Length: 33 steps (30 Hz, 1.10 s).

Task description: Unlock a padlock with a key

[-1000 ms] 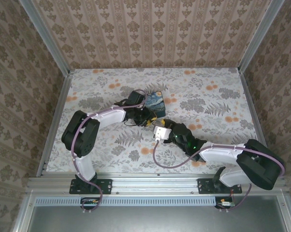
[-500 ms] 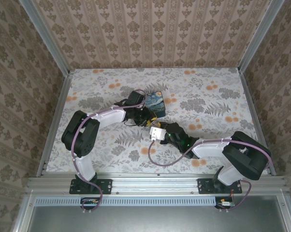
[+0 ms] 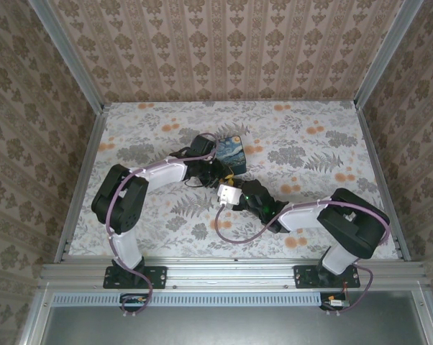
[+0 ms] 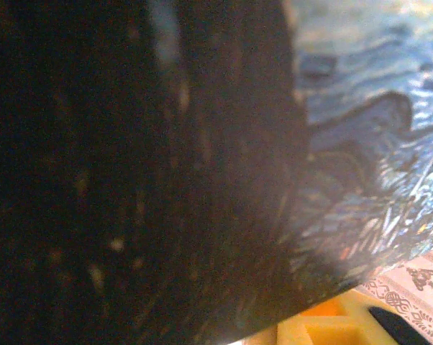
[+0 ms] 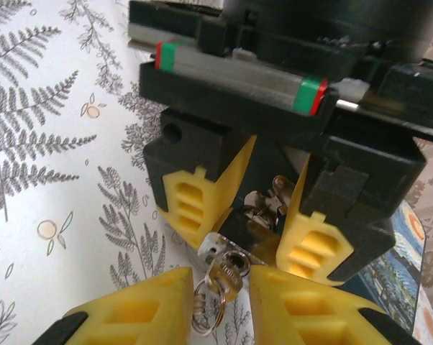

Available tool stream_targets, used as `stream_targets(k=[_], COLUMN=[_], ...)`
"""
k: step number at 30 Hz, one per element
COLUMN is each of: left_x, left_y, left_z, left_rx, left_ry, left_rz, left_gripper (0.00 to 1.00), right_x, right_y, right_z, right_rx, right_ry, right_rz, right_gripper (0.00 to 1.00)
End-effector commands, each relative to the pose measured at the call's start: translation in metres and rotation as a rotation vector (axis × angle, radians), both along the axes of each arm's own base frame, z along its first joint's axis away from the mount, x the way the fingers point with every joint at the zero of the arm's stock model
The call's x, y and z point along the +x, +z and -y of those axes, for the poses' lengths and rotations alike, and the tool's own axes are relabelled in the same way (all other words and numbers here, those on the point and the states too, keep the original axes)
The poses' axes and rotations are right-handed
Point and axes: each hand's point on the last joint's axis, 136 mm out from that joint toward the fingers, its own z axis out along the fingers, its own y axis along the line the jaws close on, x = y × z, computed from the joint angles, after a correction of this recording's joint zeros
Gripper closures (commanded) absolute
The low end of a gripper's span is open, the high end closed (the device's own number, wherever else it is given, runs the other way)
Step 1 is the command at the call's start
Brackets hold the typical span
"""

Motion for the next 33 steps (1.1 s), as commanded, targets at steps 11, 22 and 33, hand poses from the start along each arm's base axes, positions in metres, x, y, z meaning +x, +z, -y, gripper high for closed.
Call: stream_targets(k=[11, 22, 33], left_x=[-0.032, -0.032, -0.031], left_y=[-0.019, -0.016, -0.016], left_z=[-0.014, -0.010, -0.008], left_rx=[0.030, 0.021, 0.023], left_ry=[0.041, 0.041, 0.050], left_rz=[-0.208, -0.207, -0.205], left_gripper=[1.00, 1.00, 1.00], right_x=[0.011, 0.020, 0.023], right_y=[-0.002, -0.003, 0.021], right_z=[0.005, 0.009, 0.007], right_rx=[0.004, 0.007, 0.154], right_ry=[-0.050, -0.094, -0.203], right_rz=[0.005, 0.023, -0.051], right_gripper=[0.74, 0.83, 0.89])
